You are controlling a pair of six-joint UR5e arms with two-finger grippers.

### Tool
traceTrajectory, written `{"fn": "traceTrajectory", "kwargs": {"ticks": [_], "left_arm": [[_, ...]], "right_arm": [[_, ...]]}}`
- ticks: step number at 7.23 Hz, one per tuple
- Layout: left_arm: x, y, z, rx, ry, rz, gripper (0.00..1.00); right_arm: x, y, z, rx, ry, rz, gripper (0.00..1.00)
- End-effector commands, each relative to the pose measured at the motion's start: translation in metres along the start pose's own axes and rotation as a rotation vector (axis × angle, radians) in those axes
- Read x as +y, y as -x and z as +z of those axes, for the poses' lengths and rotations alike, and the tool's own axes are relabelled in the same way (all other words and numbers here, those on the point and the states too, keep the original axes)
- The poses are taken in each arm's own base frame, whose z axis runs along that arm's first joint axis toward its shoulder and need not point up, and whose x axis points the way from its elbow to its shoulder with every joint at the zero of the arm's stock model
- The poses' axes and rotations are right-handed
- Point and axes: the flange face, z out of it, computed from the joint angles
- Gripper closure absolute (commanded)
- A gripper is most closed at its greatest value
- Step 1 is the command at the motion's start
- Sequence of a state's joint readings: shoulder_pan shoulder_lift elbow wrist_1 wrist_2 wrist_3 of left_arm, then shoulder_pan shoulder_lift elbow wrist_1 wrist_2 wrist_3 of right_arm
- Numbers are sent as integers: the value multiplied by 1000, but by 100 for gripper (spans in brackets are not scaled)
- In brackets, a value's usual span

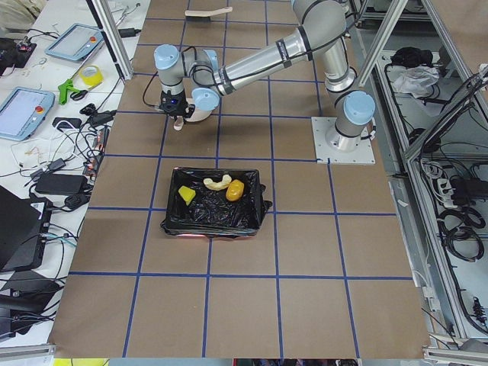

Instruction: Sweep and dump trash into bin

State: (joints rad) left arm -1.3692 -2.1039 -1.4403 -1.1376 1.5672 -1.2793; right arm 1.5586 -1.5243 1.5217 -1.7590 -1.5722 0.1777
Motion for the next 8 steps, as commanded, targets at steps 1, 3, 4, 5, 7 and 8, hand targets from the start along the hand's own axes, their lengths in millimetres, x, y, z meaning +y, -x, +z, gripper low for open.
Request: {"fn": "traceTrajectory", "kwargs": {"ticks": [1,3,4,5,7,8], "left_arm": [[-10,-1,0,-3,6,7,100],[-23,0,7,-10,27,-16,100],[-27,0,9,-8,43,-27,100],[-27,-1,15,-16,50,-37,100],[-28,-2,25,-28,52,-36,100],[-29,-5,22,-19,48,-34,100]], "right_arm": [[0,0,0,-3,0,5,0],[0,0,0,-2,-1,5,0],[0,0,0,-3,1,5,0],[0,0,0,-1,1,5,0],[-1,-1,1,3,-2,2,0],[0,0,3,-1,4,6,0]]}}
